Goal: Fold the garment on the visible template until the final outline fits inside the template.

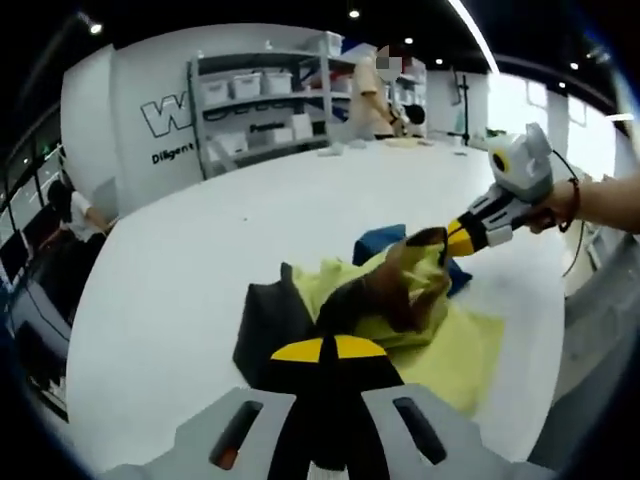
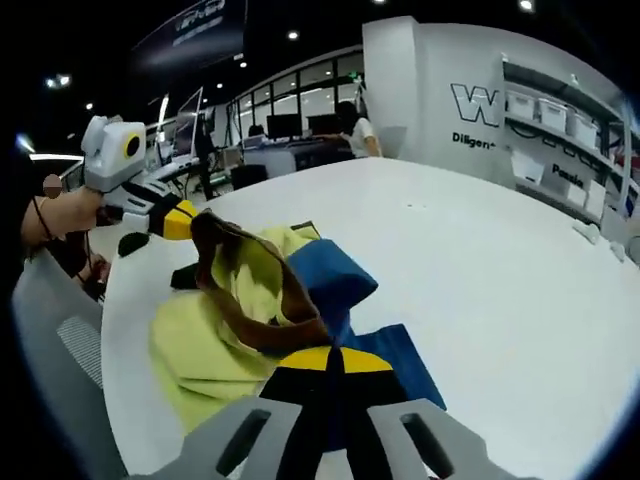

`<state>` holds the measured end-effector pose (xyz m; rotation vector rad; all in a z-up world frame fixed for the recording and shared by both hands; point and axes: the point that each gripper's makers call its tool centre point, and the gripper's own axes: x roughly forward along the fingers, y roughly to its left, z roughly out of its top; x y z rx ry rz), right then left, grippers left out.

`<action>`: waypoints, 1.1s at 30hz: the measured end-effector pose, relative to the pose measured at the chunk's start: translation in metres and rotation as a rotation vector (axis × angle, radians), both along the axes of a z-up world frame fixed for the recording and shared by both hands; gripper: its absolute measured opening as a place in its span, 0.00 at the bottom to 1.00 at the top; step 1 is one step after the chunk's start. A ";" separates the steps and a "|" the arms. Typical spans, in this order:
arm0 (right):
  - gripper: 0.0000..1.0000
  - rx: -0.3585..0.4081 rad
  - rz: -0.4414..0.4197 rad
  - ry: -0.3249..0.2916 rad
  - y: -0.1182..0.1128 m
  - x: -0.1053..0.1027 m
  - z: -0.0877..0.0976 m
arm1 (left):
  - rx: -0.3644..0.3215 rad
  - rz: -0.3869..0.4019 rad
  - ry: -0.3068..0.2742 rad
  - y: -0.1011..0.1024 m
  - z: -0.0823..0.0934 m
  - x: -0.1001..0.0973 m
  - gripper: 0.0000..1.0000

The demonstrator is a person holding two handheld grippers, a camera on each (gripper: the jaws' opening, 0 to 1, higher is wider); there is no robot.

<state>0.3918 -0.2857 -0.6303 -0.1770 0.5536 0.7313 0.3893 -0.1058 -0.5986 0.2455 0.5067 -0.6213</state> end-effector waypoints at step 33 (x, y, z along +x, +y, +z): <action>0.00 -0.047 -0.235 -0.102 -0.084 0.017 0.050 | -0.026 0.175 -0.020 0.059 0.012 0.008 0.00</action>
